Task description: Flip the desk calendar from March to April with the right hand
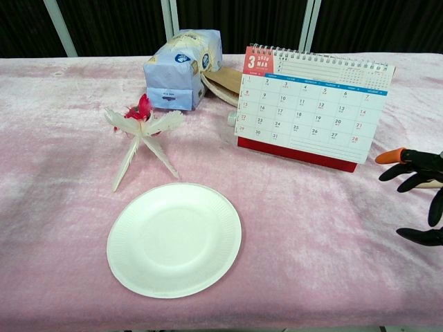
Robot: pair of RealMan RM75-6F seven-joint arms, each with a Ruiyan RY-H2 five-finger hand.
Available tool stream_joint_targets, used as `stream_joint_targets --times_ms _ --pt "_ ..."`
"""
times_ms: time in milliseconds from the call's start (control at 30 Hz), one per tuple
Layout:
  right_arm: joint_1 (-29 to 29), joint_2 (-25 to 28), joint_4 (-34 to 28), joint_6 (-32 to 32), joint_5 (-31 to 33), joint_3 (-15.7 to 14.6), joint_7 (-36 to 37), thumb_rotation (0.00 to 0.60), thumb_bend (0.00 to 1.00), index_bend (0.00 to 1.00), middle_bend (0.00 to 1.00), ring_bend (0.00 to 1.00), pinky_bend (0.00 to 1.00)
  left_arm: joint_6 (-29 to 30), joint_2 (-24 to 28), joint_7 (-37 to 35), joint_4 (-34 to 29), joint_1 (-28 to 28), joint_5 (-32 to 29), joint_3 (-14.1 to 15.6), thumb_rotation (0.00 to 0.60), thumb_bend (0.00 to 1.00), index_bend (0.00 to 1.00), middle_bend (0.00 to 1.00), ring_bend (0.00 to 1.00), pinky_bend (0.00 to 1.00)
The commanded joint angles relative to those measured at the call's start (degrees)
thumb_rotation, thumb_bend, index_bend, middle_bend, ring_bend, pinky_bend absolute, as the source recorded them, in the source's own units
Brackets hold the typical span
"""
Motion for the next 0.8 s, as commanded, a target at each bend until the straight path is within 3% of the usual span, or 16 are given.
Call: stream_joint_targets --times_ms 33,800 --pt "0.0 -0.4 0.2 -0.2 0.1 -0.1 -0.4 0.6 0.22 0.09 0.14 0.18 0.43 0.0 0.0 0.0 0.0 0.0 0.0 0.0 0.6 0.0 0.0 0.0 0.0 0.0" --pt "0.9 -2.7 -0.5 -0.3 2.5 1.3 -3.1 0.6 0.22 0.08 0.14 0.18 0.43 -0.3 -0.1 -0.2 0.0 -0.1 -0.1 0.0 0.6 0.0 0.0 0.0 0.0 0.0"
